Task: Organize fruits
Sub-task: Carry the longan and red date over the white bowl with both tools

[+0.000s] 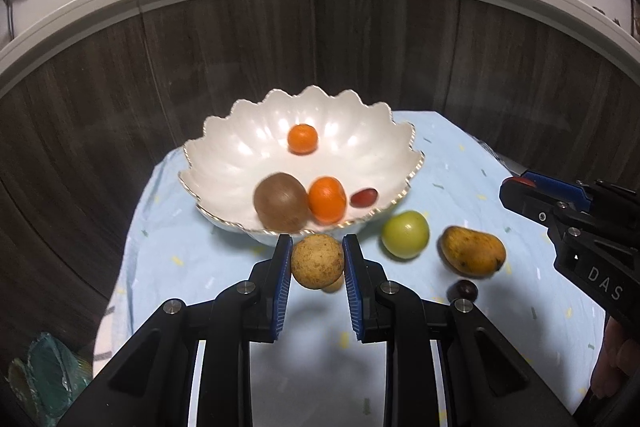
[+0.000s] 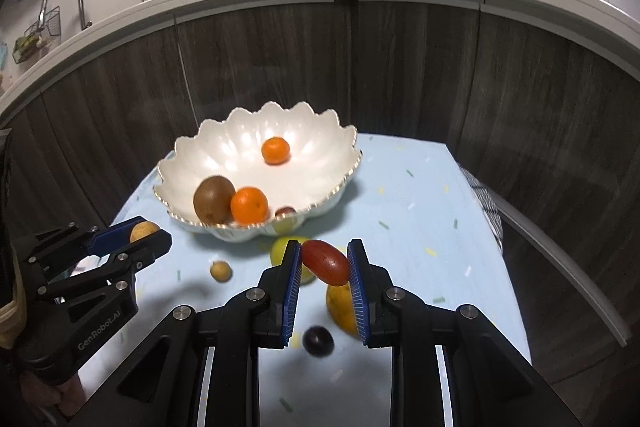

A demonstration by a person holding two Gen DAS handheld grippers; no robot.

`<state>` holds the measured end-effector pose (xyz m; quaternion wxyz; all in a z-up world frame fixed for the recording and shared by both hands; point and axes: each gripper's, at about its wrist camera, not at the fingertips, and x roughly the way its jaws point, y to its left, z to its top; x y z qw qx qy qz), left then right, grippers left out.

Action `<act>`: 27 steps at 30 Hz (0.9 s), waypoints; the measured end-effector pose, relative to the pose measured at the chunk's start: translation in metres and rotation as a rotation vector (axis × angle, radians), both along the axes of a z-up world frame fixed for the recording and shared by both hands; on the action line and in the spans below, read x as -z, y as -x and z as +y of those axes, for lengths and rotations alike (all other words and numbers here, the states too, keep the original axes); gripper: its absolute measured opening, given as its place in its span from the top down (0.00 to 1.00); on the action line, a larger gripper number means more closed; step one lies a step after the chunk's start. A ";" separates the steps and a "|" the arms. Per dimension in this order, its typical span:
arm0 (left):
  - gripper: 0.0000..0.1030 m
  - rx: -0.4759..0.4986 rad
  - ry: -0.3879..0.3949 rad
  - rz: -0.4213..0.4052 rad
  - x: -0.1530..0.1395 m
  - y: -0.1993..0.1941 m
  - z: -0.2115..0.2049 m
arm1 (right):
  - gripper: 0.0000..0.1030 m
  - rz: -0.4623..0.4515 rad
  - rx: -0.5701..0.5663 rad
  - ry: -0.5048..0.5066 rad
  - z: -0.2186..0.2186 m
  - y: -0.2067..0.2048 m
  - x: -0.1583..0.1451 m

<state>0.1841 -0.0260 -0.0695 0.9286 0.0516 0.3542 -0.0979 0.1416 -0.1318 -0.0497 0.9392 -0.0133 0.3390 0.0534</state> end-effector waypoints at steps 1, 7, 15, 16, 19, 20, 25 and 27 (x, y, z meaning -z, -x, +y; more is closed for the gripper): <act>0.75 -0.002 -0.001 -0.003 -0.002 -0.001 0.001 | 0.76 -0.003 -0.001 -0.001 0.001 -0.003 -0.001; 0.75 -0.023 0.003 -0.020 -0.011 -0.015 0.013 | 0.76 -0.030 -0.018 0.000 0.012 -0.019 -0.011; 0.75 -0.046 -0.004 -0.040 -0.019 -0.038 0.026 | 0.76 -0.061 -0.027 0.001 0.022 -0.043 -0.022; 0.75 -0.048 -0.005 -0.042 -0.019 -0.041 0.026 | 0.76 -0.064 -0.026 0.003 0.023 -0.046 -0.022; 0.75 -0.051 -0.003 -0.047 -0.021 -0.050 0.029 | 0.76 -0.068 -0.025 0.003 0.024 -0.054 -0.024; 0.75 -0.052 -0.003 -0.047 -0.021 -0.052 0.029 | 0.76 -0.068 -0.024 0.002 0.025 -0.056 -0.024; 0.75 -0.055 0.001 -0.041 -0.020 -0.065 0.031 | 0.76 -0.061 -0.015 -0.004 0.025 -0.070 -0.023; 0.75 -0.058 0.000 -0.039 -0.018 -0.070 0.033 | 0.76 -0.056 -0.012 -0.005 0.024 -0.076 -0.021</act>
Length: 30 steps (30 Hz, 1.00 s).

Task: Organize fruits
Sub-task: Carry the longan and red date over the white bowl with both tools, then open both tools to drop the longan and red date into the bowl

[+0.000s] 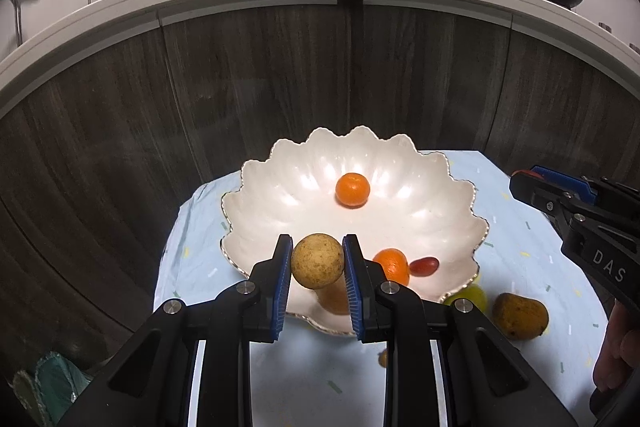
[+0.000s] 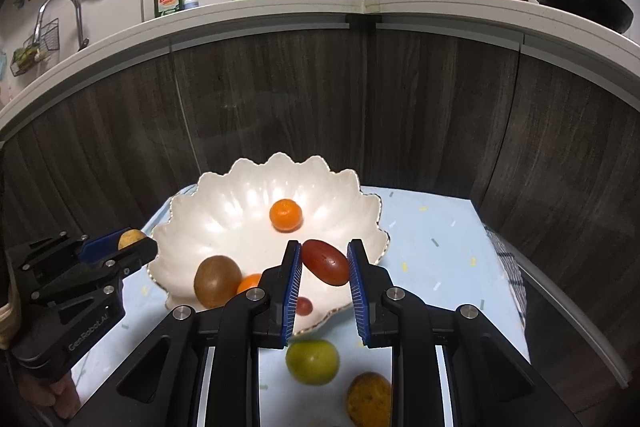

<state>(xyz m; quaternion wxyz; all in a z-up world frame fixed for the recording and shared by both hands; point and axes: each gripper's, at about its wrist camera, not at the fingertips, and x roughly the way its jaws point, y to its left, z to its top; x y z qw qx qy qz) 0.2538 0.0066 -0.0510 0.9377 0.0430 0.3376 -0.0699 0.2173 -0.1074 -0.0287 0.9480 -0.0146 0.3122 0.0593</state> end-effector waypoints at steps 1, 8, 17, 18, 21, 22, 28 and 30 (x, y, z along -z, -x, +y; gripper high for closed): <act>0.75 -0.003 0.000 0.001 0.001 -0.003 0.001 | 0.76 0.004 0.002 0.000 0.000 -0.003 0.001; 0.75 -0.013 -0.013 0.016 0.007 -0.020 0.004 | 0.76 0.034 0.012 0.006 0.003 -0.023 0.012; 0.75 -0.027 -0.016 0.049 0.021 -0.038 0.009 | 0.76 0.075 0.023 0.019 0.005 -0.043 0.026; 0.75 -0.028 -0.017 0.054 0.023 -0.040 0.010 | 0.76 0.082 0.023 0.020 0.005 -0.045 0.029; 0.75 -0.031 -0.017 0.068 0.029 -0.045 0.011 | 0.76 0.100 0.027 0.022 0.005 -0.050 0.035; 0.75 -0.032 -0.016 0.071 0.030 -0.046 0.012 | 0.76 0.106 0.028 0.022 0.005 -0.052 0.037; 0.75 -0.037 -0.017 0.095 0.038 -0.054 0.015 | 0.76 0.127 0.027 0.026 0.008 -0.060 0.045; 0.75 -0.040 -0.019 0.102 0.041 -0.057 0.016 | 0.76 0.133 0.026 0.027 0.008 -0.062 0.047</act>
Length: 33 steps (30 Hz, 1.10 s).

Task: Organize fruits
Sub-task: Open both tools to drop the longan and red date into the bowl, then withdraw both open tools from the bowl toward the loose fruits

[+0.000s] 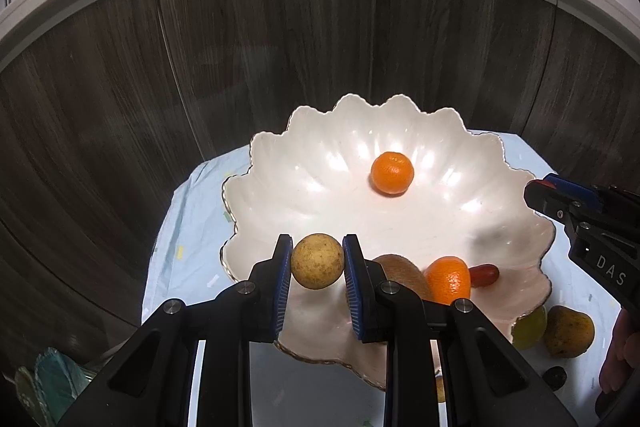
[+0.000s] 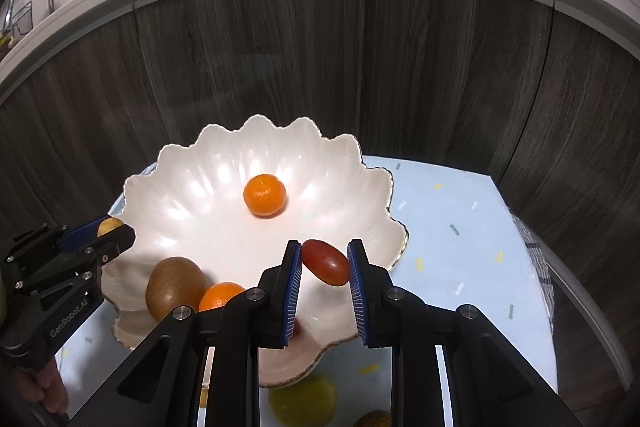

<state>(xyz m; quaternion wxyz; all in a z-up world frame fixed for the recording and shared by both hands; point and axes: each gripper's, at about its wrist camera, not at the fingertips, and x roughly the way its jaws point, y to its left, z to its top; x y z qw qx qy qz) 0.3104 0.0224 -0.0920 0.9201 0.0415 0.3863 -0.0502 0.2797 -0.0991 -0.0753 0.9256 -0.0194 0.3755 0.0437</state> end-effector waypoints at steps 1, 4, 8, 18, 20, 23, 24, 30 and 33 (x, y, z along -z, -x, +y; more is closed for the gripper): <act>0.75 -0.001 0.000 0.003 0.001 -0.001 0.001 | 0.76 0.004 0.000 0.001 0.000 -0.001 0.001; 0.75 -0.003 0.003 0.010 0.002 -0.003 0.001 | 0.76 0.016 -0.003 0.003 0.001 -0.004 0.002; 0.62 -0.005 0.000 0.002 0.000 -0.002 0.001 | 0.74 0.011 0.001 0.021 0.003 -0.005 0.001; 0.36 -0.020 -0.016 -0.036 -0.011 0.005 0.000 | 0.41 -0.027 0.027 0.024 -0.001 0.001 -0.010; 0.31 -0.023 -0.017 -0.046 -0.014 0.007 0.000 | 0.38 -0.036 0.031 0.023 -0.002 0.004 -0.013; 0.26 -0.025 -0.018 -0.055 -0.018 0.010 -0.001 | 0.35 -0.045 0.034 0.023 -0.003 0.007 -0.017; 0.26 -0.026 -0.017 -0.059 -0.020 0.012 -0.001 | 0.35 -0.048 0.035 0.023 -0.003 0.008 -0.019; 0.23 -0.023 -0.014 -0.076 -0.031 0.020 -0.002 | 0.34 -0.063 0.045 0.020 -0.006 0.016 -0.028; 0.21 -0.023 -0.010 -0.084 -0.037 0.025 -0.002 | 0.34 -0.074 0.046 0.017 -0.007 0.021 -0.034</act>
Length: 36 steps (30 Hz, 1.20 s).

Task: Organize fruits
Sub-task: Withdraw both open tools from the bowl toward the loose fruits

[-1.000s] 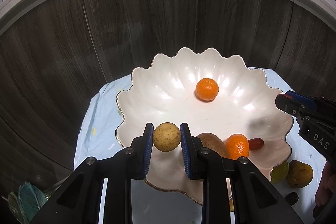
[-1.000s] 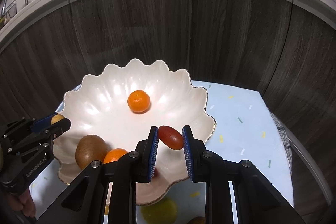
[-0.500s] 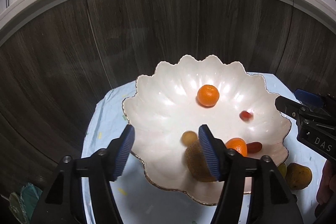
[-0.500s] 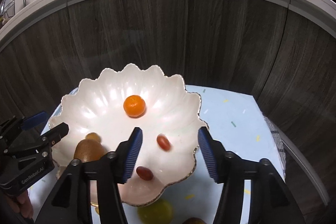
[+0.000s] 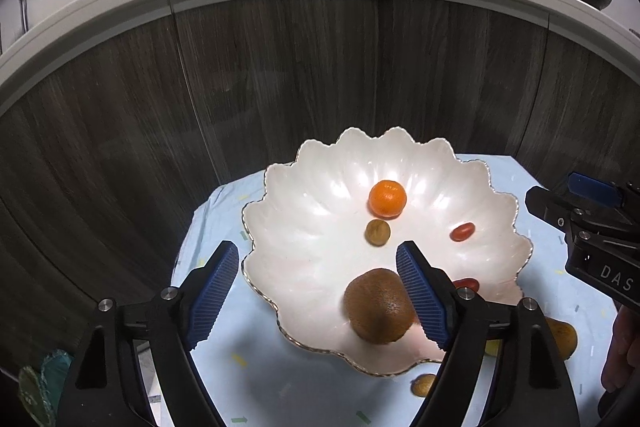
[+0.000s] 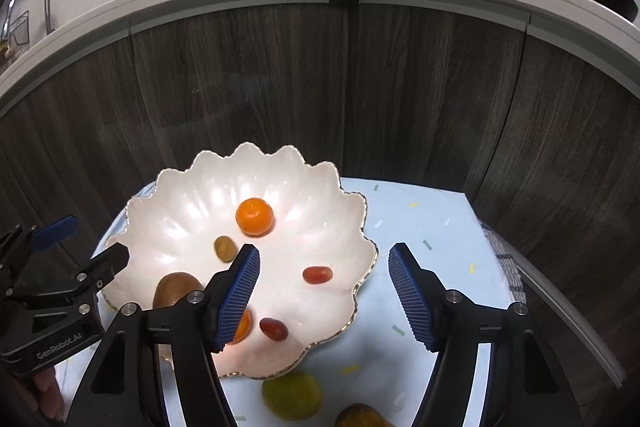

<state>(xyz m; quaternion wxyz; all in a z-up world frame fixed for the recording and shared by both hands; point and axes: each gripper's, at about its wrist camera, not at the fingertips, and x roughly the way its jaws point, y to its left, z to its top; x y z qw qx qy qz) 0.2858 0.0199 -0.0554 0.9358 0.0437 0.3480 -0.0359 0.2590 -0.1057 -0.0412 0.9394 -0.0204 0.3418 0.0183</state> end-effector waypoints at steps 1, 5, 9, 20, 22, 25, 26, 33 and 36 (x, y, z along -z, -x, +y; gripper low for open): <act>0.21 -0.001 0.002 -0.002 -0.002 0.002 0.000 | 0.34 -0.003 0.001 -0.001 0.000 0.001 -0.002; 0.21 0.002 0.004 -0.013 -0.010 0.011 -0.001 | 0.34 -0.017 0.005 -0.003 -0.001 0.010 -0.010; 0.21 0.005 0.006 -0.026 -0.018 0.019 -0.002 | 0.34 -0.033 0.011 -0.007 -0.004 0.020 -0.019; 0.20 0.029 0.008 -0.059 -0.037 0.044 -0.013 | 0.34 -0.069 0.027 -0.016 -0.014 0.045 -0.037; 0.21 0.038 0.011 -0.068 -0.040 0.049 -0.015 | 0.34 -0.074 0.029 -0.017 -0.016 0.050 -0.039; 0.21 0.043 0.004 -0.079 -0.045 0.056 -0.018 | 0.34 -0.081 0.034 -0.020 -0.020 0.057 -0.042; 0.20 0.044 0.002 -0.082 -0.046 0.058 -0.019 | 0.34 -0.084 0.036 -0.022 -0.021 0.060 -0.042; 0.20 0.049 -0.008 -0.095 -0.051 0.071 -0.025 | 0.34 -0.091 0.046 -0.026 -0.028 0.076 -0.045; 0.21 0.061 -0.011 -0.099 -0.052 0.077 -0.029 | 0.34 -0.092 0.050 -0.029 -0.031 0.082 -0.045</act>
